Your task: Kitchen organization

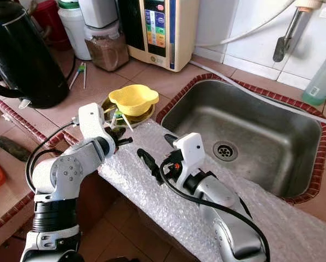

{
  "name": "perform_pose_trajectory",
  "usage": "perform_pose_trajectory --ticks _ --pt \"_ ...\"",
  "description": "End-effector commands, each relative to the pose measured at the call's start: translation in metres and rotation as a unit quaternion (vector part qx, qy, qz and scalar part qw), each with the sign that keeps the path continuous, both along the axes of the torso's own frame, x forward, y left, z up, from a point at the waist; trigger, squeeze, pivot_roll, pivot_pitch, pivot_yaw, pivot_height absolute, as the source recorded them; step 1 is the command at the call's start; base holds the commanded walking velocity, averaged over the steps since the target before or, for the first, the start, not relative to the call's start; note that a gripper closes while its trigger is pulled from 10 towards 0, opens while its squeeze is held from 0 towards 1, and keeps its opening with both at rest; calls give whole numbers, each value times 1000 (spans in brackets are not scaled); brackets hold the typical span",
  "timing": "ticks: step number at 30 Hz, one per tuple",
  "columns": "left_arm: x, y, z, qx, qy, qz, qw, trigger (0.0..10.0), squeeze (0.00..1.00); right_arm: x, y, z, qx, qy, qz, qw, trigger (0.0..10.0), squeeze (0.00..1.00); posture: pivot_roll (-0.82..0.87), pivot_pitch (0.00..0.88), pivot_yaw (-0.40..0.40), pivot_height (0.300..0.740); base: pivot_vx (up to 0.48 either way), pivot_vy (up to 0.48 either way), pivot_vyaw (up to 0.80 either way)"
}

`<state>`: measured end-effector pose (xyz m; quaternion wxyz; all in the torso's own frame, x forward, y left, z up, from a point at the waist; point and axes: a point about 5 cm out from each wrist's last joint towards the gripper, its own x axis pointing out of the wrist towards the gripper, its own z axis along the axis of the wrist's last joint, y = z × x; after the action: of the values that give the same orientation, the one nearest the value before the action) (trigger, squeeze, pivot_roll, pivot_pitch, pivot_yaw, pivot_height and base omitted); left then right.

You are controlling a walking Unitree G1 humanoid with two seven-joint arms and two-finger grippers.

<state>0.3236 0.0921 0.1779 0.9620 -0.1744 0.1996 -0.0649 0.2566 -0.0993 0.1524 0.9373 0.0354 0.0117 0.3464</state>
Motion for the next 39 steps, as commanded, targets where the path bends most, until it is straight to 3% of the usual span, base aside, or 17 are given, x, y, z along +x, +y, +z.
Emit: perform_pose_trajectory --ticks 1,8,22,27,34,35,36,39 --pt "-1 2 7 7 -19 9 1000 0 0 -2 2 4 0 -7 9 1000 10000 0 -81 100 65 740 0 0 0" --pt "-9 -3 10 21 -29 -3 999 0 0 -1 1 5 -2 -8 9 1000 10000 0 -82 101 63 740 0 0 0" --pt "-9 17 -11 15 3 36 999 0 0 -2 1 2 -5 -3 8 1000 10000 0 -86 101 58 740 0 0 0" --pt "-12 18 -4 34 -21 30 999 0 0 -2 -1 1 -6 -2 7 1000 10000 0 -83 99 56 740 0 0 0" --pt "-21 19 11 94 -116 -14 989 157 0 -1 0 1 -7 -2 11 1000 10000 0 -80 92 52 740 0 0 0" --pt "-21 19 13 96 -126 -19 987 9373 906 -1 0 1 -7 -2 11 1000 10000 0 -79 92 51 740 0 0 0" --pt "-22 18 14 88 -132 -24 987 10000 1000 -1 1 1 -7 -2 12 1000 10000 0 -78 90 50 740 0 0 0" --pt "-23 16 15 78 -148 -40 985 10000 1000 -1 1 1 -8 -2 14 1000 10000 0 -82 88 49 740 0 0 0"
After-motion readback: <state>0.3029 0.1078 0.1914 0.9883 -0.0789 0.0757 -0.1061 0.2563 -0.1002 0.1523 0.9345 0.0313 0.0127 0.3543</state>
